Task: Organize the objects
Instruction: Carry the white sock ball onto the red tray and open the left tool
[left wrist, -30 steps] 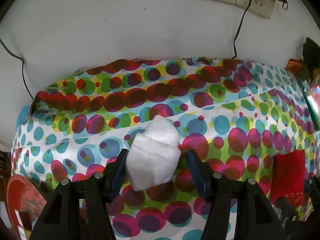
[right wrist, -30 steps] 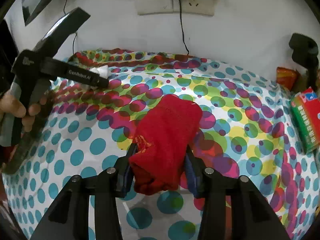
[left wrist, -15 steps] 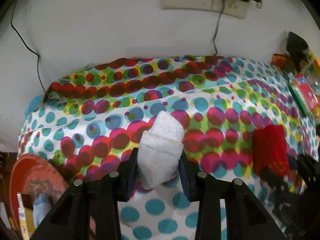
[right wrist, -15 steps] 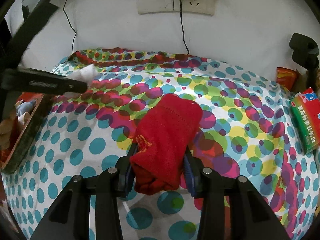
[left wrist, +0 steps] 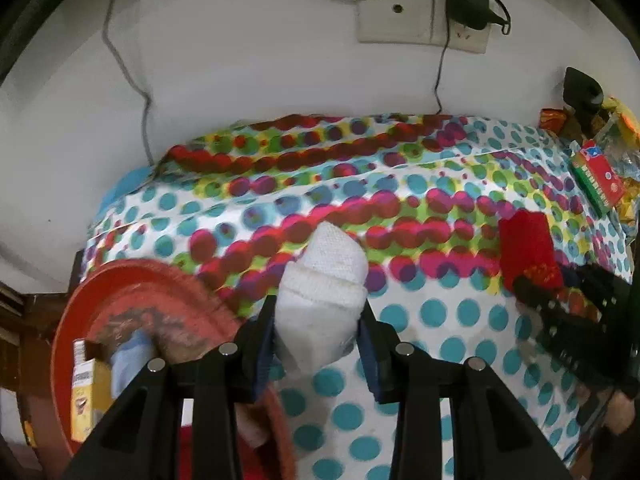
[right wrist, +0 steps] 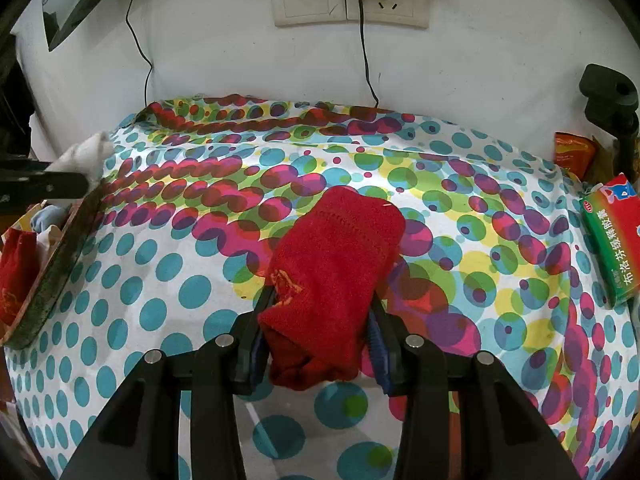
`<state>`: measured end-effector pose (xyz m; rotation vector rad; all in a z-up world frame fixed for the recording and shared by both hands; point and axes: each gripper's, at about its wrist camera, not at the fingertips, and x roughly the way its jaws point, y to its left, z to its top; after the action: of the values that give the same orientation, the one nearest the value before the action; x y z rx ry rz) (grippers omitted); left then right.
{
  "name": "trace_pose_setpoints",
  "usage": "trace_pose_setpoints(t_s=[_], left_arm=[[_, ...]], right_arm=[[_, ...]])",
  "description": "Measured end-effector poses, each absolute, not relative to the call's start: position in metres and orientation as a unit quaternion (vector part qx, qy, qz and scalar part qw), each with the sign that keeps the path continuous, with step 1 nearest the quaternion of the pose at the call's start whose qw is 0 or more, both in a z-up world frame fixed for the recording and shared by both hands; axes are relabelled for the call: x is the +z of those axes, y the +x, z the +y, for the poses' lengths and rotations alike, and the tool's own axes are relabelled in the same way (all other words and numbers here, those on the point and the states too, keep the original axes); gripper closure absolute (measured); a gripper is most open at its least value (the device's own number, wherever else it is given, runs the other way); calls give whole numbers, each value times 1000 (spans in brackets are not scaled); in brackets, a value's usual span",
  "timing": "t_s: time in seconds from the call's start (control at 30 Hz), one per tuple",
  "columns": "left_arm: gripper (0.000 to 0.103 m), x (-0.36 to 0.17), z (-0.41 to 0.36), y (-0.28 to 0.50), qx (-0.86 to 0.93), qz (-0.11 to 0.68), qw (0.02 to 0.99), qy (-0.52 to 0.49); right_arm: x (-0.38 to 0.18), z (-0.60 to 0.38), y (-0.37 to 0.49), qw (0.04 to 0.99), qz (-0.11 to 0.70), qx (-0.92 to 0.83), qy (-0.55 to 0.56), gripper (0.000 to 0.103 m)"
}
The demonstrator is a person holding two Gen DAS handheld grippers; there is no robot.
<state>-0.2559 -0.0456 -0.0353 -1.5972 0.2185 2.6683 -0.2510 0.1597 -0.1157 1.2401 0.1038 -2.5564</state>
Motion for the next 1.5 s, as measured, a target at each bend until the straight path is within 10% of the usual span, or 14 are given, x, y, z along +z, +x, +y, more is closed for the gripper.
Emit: trace_pose_setpoints(t_s=[1.5], left_arm=[[66, -43, -279, -122, 832, -44, -137, -536]], right_arm=[[-116, 158, -251, 147, 37, -889, 432, 63]])
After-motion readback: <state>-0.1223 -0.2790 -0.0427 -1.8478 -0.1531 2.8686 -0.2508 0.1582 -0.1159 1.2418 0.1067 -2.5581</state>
